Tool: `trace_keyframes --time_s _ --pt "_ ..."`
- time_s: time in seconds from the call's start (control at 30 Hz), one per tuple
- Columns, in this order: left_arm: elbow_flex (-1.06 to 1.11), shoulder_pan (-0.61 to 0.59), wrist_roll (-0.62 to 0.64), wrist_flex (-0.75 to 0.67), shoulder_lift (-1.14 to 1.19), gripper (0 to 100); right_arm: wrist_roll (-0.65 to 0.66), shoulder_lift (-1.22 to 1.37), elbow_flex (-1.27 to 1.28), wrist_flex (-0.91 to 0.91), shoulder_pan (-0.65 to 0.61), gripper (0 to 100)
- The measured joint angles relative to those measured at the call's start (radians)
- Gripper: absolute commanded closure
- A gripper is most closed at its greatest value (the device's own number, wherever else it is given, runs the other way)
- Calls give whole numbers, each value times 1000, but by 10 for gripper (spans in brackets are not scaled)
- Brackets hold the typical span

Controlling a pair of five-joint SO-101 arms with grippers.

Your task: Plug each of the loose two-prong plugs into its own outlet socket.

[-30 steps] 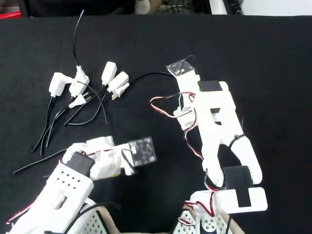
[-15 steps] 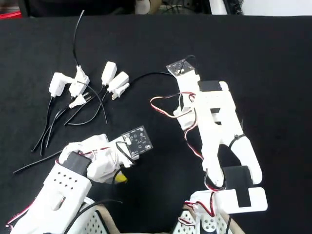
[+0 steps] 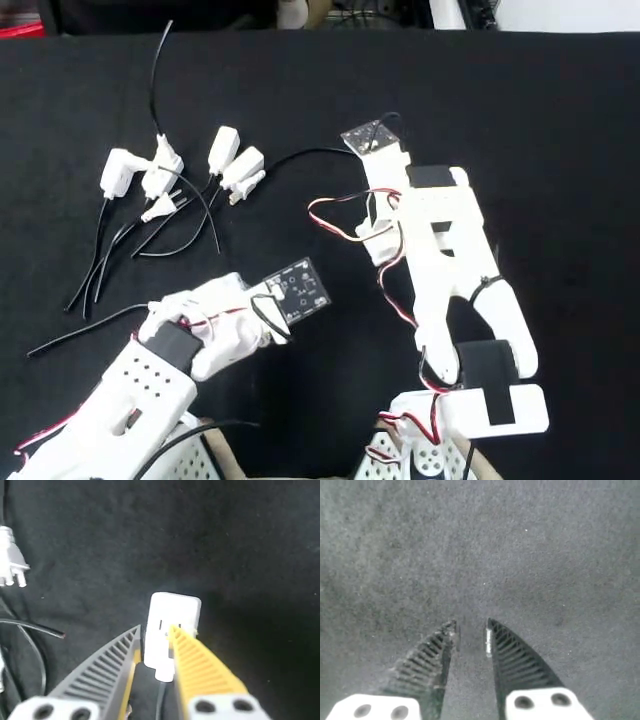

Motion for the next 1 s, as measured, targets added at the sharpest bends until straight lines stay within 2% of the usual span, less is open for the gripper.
trace_keyframes --time_s 0.33,0.6,0.8,1.0 --pt "28 -8 0 -84 100 870 0 0 0 0 0 917" --pt "-166 -52 5 -84 463 869 0 0 0 0 0 917" --pt "-385 -94 5 75 675 869 0 0 0 0 0 917" --pt "-436 -155 5 133 677 869 0 0 0 0 0 917"
